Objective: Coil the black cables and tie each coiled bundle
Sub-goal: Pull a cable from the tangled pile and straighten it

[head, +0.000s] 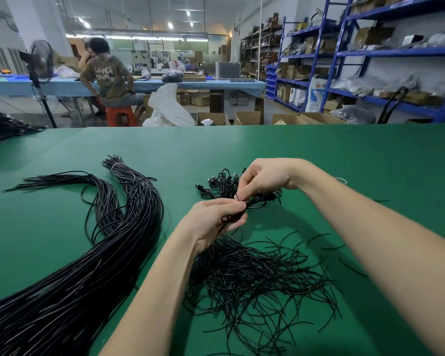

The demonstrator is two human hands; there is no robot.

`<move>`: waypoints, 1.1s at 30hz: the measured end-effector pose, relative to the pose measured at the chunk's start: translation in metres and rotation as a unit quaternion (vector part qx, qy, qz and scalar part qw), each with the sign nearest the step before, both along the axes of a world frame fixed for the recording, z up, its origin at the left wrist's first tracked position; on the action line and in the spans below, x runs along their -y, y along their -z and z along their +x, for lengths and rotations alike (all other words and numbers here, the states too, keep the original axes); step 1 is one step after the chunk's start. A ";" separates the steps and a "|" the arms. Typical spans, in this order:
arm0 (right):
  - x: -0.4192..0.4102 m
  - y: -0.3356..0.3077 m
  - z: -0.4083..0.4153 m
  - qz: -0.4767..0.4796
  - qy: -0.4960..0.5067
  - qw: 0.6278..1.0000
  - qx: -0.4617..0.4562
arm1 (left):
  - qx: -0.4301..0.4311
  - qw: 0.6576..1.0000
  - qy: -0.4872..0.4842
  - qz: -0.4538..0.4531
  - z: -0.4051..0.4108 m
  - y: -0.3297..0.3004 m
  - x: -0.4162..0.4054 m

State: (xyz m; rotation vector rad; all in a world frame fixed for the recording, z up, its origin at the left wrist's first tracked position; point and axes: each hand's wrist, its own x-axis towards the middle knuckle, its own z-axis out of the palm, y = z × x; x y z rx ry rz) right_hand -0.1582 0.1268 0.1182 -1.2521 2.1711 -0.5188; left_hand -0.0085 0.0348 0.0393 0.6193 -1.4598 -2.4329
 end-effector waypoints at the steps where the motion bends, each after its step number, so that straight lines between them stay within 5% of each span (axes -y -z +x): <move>1: 0.000 0.002 0.001 -0.025 0.001 1.000 -0.013 | 0.004 1.000 -0.010 0.011 0.000 0.000 0.001; 14: -0.001 0.003 0.016 -0.160 0.003 0.986 -0.051 | -0.026 0.994 -0.060 0.093 0.000 -0.002 0.006; 20: -0.005 0.004 0.035 -0.190 0.033 0.964 -0.181 | -0.060 0.988 -0.117 0.080 -0.005 -0.002 0.003; 25: -0.006 0.024 0.060 -0.214 0.063 0.905 -0.363 | -0.096 0.970 -0.220 0.038 -0.008 0.005 0.001; 28: -0.005 0.038 0.072 -0.284 0.142 0.895 -0.314 | -0.097 0.965 -0.241 -0.034 -0.006 0.007 -0.001; 33: 0.000 0.058 0.084 -0.401 0.287 0.864 -0.108 | -0.123 0.958 -0.249 -0.067 -0.006 0.004 -0.008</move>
